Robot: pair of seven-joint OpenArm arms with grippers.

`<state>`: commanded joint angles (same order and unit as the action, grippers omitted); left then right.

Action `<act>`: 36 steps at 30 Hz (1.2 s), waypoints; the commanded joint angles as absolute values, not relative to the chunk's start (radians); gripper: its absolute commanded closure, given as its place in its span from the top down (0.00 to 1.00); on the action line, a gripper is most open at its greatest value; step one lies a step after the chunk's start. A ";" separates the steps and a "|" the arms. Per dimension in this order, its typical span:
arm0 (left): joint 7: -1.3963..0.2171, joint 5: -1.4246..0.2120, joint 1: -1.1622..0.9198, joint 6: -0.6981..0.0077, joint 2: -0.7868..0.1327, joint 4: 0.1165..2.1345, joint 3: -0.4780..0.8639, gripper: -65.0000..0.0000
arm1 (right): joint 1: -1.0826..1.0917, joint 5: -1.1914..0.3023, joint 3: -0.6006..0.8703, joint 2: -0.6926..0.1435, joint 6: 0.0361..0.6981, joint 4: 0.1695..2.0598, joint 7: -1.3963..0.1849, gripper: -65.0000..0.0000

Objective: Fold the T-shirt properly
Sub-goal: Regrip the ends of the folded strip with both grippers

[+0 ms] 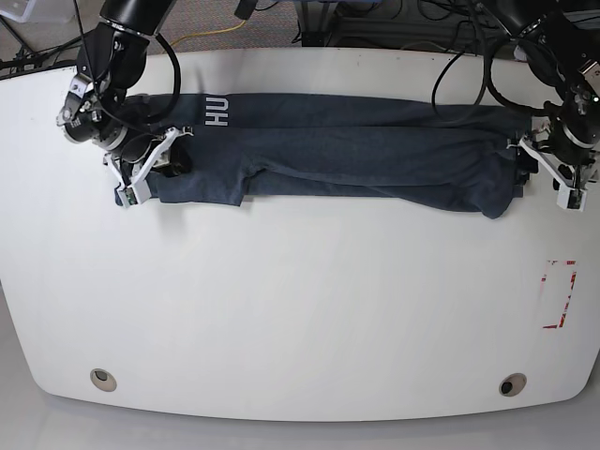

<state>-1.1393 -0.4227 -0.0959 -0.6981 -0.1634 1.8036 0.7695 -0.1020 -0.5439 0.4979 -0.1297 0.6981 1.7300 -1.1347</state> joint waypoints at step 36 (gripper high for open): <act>-1.150 -0.648 -0.084 -0.698 -0.205 1.380 0.782 0.23 | -0.122 -0.538 0.469 -0.130 0.698 1.730 -1.113 0.19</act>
